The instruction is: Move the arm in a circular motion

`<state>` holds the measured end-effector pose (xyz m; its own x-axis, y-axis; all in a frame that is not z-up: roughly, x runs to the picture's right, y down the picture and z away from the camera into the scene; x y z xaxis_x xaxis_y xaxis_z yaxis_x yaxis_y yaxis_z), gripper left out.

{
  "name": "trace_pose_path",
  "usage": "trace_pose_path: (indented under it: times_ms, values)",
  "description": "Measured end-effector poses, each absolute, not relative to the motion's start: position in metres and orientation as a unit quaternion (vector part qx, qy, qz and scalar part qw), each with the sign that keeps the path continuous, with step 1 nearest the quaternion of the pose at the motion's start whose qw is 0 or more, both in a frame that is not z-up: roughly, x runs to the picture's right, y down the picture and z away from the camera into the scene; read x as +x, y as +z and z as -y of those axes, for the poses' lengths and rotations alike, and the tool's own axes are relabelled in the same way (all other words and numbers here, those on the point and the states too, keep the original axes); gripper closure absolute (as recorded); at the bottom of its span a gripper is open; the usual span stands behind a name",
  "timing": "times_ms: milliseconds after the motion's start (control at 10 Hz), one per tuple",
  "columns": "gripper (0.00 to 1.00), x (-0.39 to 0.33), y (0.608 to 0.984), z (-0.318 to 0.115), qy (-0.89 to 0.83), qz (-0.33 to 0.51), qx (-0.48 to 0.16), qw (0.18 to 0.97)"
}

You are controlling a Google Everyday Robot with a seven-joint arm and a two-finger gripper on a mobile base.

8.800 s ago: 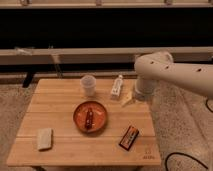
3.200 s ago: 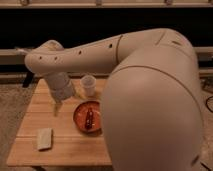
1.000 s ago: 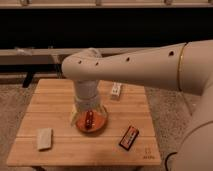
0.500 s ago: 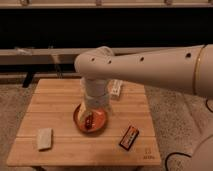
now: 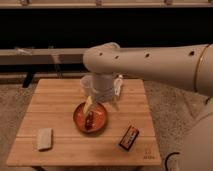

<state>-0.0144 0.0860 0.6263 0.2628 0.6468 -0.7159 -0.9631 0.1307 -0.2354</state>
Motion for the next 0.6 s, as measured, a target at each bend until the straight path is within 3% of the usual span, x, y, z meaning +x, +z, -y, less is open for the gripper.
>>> trace_pose_path:
  times_ms: [600]
  values:
    - [0.20, -0.002, 0.656, -0.053, 0.565, -0.224, -0.341, 0.717]
